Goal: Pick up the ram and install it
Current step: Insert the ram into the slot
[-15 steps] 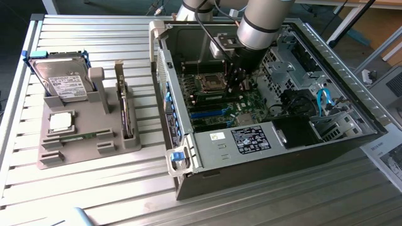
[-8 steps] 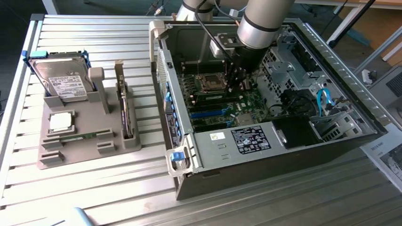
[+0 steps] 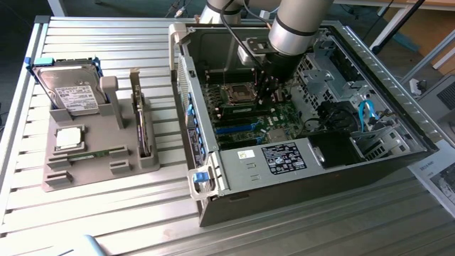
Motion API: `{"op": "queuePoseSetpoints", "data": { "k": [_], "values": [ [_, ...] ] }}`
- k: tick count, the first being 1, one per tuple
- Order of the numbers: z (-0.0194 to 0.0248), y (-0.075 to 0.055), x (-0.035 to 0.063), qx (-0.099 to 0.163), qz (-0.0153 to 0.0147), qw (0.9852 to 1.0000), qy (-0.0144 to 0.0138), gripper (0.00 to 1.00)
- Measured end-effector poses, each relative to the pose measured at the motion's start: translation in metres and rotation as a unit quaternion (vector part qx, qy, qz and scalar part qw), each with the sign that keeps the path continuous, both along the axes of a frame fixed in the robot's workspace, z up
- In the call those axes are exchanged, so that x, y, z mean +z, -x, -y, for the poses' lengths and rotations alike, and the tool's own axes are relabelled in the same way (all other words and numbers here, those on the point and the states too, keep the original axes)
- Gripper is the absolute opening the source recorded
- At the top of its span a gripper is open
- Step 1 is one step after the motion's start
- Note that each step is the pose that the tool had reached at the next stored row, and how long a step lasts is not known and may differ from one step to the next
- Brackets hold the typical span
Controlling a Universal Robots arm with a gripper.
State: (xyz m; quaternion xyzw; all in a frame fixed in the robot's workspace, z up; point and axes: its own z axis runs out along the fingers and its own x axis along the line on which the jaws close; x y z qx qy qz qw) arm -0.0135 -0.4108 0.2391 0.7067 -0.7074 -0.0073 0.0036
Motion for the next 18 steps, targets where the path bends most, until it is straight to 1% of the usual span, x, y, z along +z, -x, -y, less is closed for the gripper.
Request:
{"op": "queuePoseSetpoints", "data": {
  "k": [11, 12, 13, 14, 15, 18],
  "values": [
    [0.0000, 0.0000, 0.0009, 0.000, 0.0000, 1.0000, 0.0005, 0.12],
    [0.0000, 0.0000, 0.0010, -0.001, 0.0001, 1.0000, 0.0000, 0.12],
    [0.0000, 0.0002, 0.0011, -0.001, 0.0016, 1.0000, -0.0025, 0.12],
    [0.0000, 0.0006, 0.0010, -0.001, 0.0043, 1.0000, -0.0053, 0.12],
    [0.0000, 0.0008, 0.0009, -0.001, 0.0051, 1.0000, -0.0058, 0.12],
    [0.0000, 0.0009, 0.0009, -0.001, 0.0053, 1.0000, -0.0058, 0.12]
  ]
}}
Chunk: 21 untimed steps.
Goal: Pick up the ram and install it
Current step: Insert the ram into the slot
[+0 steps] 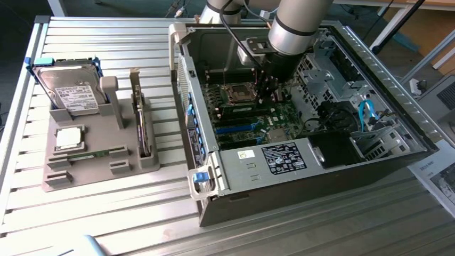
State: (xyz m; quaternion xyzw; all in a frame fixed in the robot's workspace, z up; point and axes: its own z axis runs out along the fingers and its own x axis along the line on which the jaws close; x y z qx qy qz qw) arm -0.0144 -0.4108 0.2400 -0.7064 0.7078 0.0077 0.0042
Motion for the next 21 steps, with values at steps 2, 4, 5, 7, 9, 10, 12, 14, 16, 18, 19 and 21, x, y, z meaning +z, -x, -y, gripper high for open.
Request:
{"op": "queuePoseSetpoints", "data": {
  "k": [2, 4, 5, 7, 9, 10, 12, 14, 16, 18, 19, 21],
  "values": [
    [0.0000, 0.0002, 0.0000, 0.000, 0.0000, 1.0000, 0.0000, 0.12],
    [0.0001, 0.0009, -0.0001, 0.000, 0.0000, 1.0000, 0.0000, 0.12],
    [0.0003, 0.0011, 0.0000, 0.000, 0.0000, 1.0000, 0.0000, 0.12],
    [0.0004, 0.0012, 0.0000, 0.000, 0.0000, 1.0000, 0.0000, 0.12],
    [0.0004, 0.0012, 0.0000, 0.000, 0.0000, 1.0000, 0.0000, 0.12],
    [0.0005, 0.0012, 0.0000, 0.000, 0.0000, 1.0000, 0.0000, 0.12],
    [0.0011, 0.0012, 0.0000, 0.000, 0.0000, 1.0000, 0.0000, 0.12],
    [0.0015, 0.0013, -0.0001, 0.000, 0.0000, 1.0000, 0.0000, 0.12],
    [0.0019, 0.0012, 0.0000, 0.000, 0.0000, 1.0000, 0.0000, 0.12],
    [0.0020, 0.0012, -0.0007, -0.001, 0.0000, 1.0000, 0.0000, 0.12],
    [0.0020, 0.0012, -0.0007, -0.001, 0.0000, 1.0000, 0.0000, 0.12],
    [0.0020, 0.0012, -0.0007, -0.002, 0.0000, 1.0000, 0.0000, 0.12]
  ]
}}
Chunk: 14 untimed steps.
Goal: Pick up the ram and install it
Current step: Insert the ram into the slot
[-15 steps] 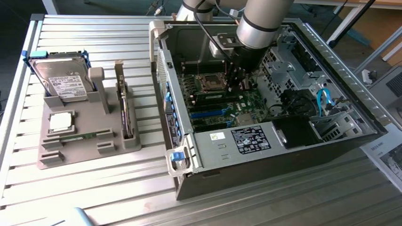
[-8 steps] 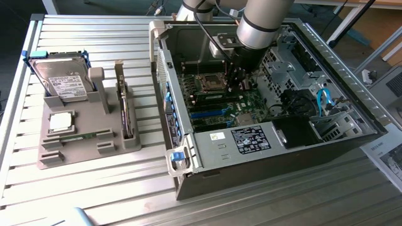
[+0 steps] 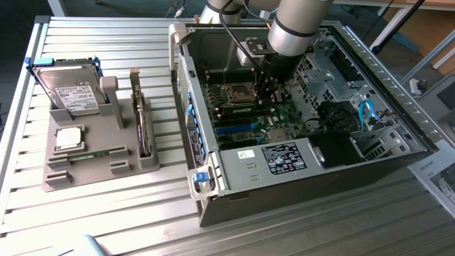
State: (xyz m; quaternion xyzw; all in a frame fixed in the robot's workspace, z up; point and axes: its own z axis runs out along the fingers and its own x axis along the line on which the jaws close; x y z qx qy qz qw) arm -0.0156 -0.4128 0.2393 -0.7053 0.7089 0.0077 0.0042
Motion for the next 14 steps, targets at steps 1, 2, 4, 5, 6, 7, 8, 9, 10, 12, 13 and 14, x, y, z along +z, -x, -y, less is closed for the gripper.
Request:
{"op": "queuePoseSetpoints", "data": {
  "k": [1, 2, 4, 5, 6, 7, 8, 9, 10, 12, 13, 14],
  "values": [
    [0.0000, 0.0000, 0.0000, -0.001, 0.0000, 1.0000, 0.0000, 0.12],
    [0.0000, 0.0000, -0.0001, -0.001, 0.0000, 1.0000, 0.0000, 0.12],
    [0.0000, 0.0000, -0.0001, -0.003, 0.0000, 1.0000, 0.0000, 0.12],
    [-0.0001, -0.0001, -0.0003, -0.003, 0.0000, 1.0000, -0.0001, 0.12],
    [-0.0005, 0.0000, -0.0003, -0.002, 0.0000, 1.0000, 0.0000, 0.12],
    [-0.0005, 0.0000, -0.0003, -0.002, 0.0000, 1.0000, 0.0000, 0.12],
    [-0.0005, 0.0000, -0.0003, -0.002, 0.0000, 1.0000, 0.0000, 0.12],
    [-0.0005, 0.0000, -0.0003, -0.001, 0.0000, 1.0000, 0.0000, 0.12],
    [-0.0005, 0.0000, -0.0003, -0.001, 0.0000, 1.0000, 0.0000, 0.12],
    [-0.0005, 0.0000, -0.0003, 0.000, 0.0000, 1.0000, 0.0000, 0.12],
    [-0.0005, 0.0000, -0.0003, 0.000, 0.0000, 1.0000, 0.0000, 0.12],
    [-0.0005, 0.0000, -0.0003, 0.001, 0.0000, 1.0000, 0.0000, 0.12]
  ]
}}
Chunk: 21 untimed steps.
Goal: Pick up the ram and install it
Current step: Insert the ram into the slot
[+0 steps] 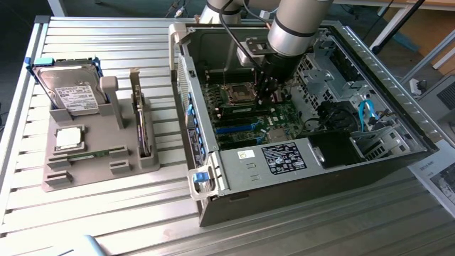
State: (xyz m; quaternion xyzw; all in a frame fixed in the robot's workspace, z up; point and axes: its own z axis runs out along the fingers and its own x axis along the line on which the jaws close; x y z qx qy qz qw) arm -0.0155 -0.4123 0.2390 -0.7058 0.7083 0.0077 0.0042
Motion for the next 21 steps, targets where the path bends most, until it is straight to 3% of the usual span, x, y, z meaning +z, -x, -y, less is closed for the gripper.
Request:
{"op": "queuePoseSetpoints", "data": {
  "k": [21],
  "values": [
    [0.0000, 0.0000, -0.0024, 0.002, 0.0000, 1.0000, -0.0001, 0.12]
  ]
}}
